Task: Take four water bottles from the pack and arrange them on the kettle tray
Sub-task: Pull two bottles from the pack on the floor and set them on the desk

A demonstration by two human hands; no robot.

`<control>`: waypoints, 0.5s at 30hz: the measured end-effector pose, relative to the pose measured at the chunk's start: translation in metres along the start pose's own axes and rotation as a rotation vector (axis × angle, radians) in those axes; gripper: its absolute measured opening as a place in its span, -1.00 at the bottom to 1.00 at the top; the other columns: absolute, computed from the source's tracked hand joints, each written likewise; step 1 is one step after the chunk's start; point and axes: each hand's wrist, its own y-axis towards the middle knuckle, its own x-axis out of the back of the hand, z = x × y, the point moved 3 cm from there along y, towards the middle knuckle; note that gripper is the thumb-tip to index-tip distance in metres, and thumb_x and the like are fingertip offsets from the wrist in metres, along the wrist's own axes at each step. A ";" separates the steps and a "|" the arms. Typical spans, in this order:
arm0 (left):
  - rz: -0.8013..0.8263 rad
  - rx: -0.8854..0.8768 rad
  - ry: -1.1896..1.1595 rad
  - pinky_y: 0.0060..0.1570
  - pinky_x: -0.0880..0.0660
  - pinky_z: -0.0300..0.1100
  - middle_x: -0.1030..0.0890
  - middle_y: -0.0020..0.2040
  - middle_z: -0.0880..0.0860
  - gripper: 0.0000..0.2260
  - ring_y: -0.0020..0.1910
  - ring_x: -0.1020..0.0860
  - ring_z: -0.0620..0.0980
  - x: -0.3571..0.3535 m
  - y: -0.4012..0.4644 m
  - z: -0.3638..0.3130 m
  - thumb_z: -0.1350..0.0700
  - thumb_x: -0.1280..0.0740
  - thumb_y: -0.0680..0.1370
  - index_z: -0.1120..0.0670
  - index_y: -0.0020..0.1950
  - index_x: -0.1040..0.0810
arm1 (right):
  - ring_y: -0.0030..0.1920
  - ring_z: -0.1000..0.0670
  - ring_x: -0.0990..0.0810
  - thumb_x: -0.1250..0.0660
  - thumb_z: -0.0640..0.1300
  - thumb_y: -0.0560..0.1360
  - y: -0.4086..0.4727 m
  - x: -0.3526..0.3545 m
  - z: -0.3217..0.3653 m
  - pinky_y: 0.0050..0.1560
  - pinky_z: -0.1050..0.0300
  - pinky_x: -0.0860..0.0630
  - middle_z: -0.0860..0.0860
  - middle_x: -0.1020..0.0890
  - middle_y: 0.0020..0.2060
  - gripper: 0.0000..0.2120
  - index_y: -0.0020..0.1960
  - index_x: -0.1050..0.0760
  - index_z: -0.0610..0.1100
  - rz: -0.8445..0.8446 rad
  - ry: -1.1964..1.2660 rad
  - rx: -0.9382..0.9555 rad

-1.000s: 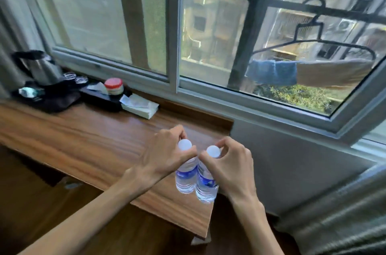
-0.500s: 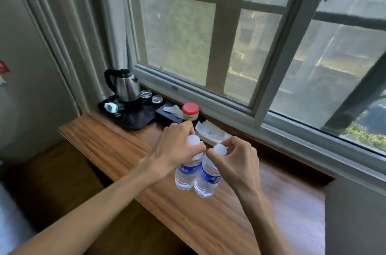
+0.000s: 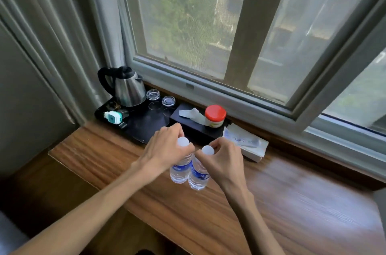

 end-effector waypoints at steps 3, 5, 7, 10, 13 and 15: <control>0.044 -0.002 -0.009 -0.19 -0.55 0.01 -0.57 -0.24 -0.01 -0.74 -0.18 -0.56 0.12 0.001 0.029 0.025 -0.10 -0.42 0.37 0.05 -0.13 -0.49 | -0.25 0.10 -0.55 -0.38 0.14 0.23 0.014 -0.028 0.008 -0.30 0.19 -0.39 0.10 -0.60 -0.33 -0.74 -0.24 -0.51 -0.02 -0.005 0.010 -0.089; 0.082 -0.023 -0.008 -0.18 -0.54 0.00 -0.58 -0.22 0.00 -0.74 -0.16 -0.56 0.13 -0.003 0.045 0.039 -0.09 -0.41 0.39 0.06 -0.11 -0.49 | -0.23 0.09 -0.56 -0.39 0.14 0.23 0.025 -0.045 0.011 -0.25 0.17 -0.41 0.11 -0.61 -0.31 -0.74 -0.22 -0.53 -0.02 -0.032 0.004 -0.141; 0.131 -0.053 0.011 -0.17 -0.50 -0.02 -0.60 -0.18 0.01 -0.75 -0.13 -0.57 0.14 -0.007 0.060 0.049 -0.06 -0.40 0.41 0.07 -0.09 -0.48 | -0.21 0.06 -0.57 -0.40 0.13 0.23 0.034 -0.061 0.012 -0.22 0.16 -0.42 0.11 -0.62 -0.30 -0.74 -0.21 -0.54 -0.03 -0.075 -0.007 -0.204; 0.180 -0.098 0.002 -0.16 -0.50 -0.01 -0.63 -0.10 0.06 -0.75 -0.08 -0.58 0.16 -0.012 0.078 0.063 -0.04 -0.39 0.42 0.10 -0.06 -0.49 | -0.18 0.04 -0.56 -0.42 0.10 0.25 0.042 -0.080 0.014 -0.20 0.16 -0.38 0.11 -0.62 -0.27 -0.75 -0.19 -0.55 -0.04 -0.134 -0.033 -0.276; 0.211 -0.119 -0.025 -0.17 -0.49 0.01 -0.63 -0.09 0.09 -0.73 -0.07 -0.57 0.18 -0.013 0.097 0.071 -0.05 -0.39 0.41 0.11 -0.06 -0.49 | -0.19 0.01 -0.56 -0.42 0.08 0.26 0.052 -0.093 0.016 -0.21 0.17 -0.34 0.09 -0.62 -0.27 -0.75 -0.18 -0.55 -0.06 -0.182 -0.052 -0.317; 0.220 -0.152 -0.027 -0.20 -0.46 -0.02 -0.63 -0.08 0.10 -0.72 -0.07 -0.58 0.19 -0.014 0.108 0.071 -0.06 -0.39 0.42 0.12 -0.04 -0.49 | -0.21 -0.02 -0.55 -0.41 0.09 0.27 0.062 -0.098 0.017 -0.22 0.16 -0.34 0.07 -0.62 -0.28 -0.74 -0.19 -0.54 -0.08 -0.221 -0.066 -0.325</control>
